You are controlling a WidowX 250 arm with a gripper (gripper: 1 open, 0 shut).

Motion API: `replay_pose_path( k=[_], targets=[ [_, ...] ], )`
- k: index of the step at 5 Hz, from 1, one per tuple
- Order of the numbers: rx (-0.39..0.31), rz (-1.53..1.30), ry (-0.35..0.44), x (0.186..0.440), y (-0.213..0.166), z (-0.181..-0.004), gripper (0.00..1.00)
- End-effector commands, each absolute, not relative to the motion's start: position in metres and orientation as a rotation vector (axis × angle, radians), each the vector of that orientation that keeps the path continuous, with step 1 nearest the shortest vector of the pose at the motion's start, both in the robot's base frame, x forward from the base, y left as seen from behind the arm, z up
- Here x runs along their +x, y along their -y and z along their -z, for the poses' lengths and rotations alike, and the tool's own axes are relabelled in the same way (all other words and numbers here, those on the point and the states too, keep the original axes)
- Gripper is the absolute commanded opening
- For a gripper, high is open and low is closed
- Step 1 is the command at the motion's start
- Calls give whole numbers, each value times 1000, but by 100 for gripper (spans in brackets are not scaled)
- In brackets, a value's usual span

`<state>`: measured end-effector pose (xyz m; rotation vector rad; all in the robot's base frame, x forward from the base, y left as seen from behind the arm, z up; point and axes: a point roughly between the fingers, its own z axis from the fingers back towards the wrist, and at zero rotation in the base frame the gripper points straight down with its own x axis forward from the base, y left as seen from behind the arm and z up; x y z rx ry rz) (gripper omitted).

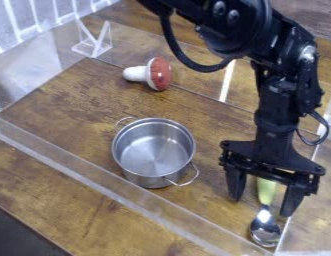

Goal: Move the green spoon to the left

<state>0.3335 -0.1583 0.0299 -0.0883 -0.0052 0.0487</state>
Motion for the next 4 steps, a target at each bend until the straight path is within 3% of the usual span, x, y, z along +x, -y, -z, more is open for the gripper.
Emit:
replay_pose_path(
  k=[1,4],
  targets=[
    [-111,-127,67,349,151,-46,100],
    [-113,-282,82,359,143,-41,100]
  ],
)
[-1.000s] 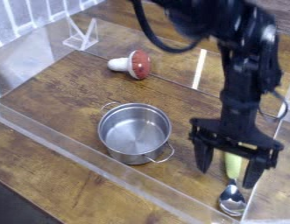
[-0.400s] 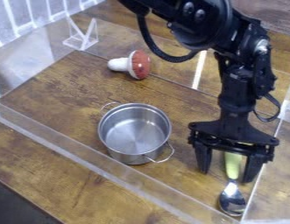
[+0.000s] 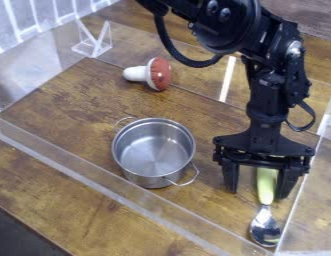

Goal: Move the green spoon to the left

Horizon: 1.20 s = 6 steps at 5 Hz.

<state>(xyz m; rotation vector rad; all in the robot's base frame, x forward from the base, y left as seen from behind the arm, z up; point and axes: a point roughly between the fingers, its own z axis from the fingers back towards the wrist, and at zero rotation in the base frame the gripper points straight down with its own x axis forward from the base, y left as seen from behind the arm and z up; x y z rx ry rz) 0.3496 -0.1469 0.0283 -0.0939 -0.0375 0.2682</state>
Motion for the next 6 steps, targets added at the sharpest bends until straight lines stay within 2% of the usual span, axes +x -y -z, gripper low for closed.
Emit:
replay_pose_path(
  k=[1,3,6],
  targets=[
    [-117,-308,84,361,145,-41,100],
    [-112,-474,88,375,154,-39,100],
    [-99,-469,54,387,136,-37,100]
  ],
)
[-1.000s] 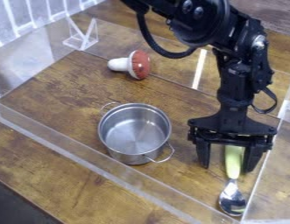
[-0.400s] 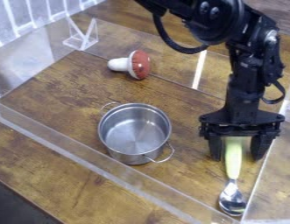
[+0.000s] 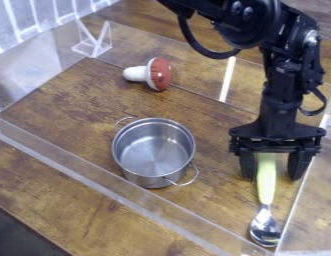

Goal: Move the green spoon to the left

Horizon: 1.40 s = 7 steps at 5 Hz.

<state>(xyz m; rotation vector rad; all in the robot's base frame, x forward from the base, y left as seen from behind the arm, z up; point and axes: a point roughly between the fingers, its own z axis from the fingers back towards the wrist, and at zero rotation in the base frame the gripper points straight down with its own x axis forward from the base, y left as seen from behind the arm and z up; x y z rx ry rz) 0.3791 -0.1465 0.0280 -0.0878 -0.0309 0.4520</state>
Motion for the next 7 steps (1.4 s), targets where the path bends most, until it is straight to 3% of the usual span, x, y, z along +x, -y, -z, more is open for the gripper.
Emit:
replay_pose_path(
  k=[1,2,3,4,6,7],
  targets=[
    [-94,-435,38,387,130,-37,100],
    [-90,-408,20,386,125,-36,100],
    [-89,-404,20,383,118,-36,0],
    [-92,-388,22,379,109,-41,0],
    [-121,-384,41,376,96,-92,0],
    [-155,-386,48,376,85,-126,0]
  ],
)
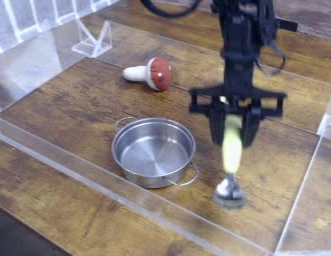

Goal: Move the green spoon to the left

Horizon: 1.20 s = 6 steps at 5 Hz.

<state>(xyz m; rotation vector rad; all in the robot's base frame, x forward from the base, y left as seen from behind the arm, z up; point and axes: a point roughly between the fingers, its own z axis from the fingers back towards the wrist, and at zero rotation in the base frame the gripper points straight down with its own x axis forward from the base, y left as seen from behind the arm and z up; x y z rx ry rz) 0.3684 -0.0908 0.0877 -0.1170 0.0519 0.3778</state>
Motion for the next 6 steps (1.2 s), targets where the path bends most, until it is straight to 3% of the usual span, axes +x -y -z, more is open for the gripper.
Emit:
replay_pose_path(
  k=[1,3,4,5,6],
  targets=[
    [-182,-443,91,381,50,-153,0],
    [-202,-511,152,366,-16,-175,0],
    [-230,-516,170,360,-23,-164,0],
    [-254,-560,190,354,-16,-171,0],
    [-271,-606,201,345,-11,-161,0]
  ],
)
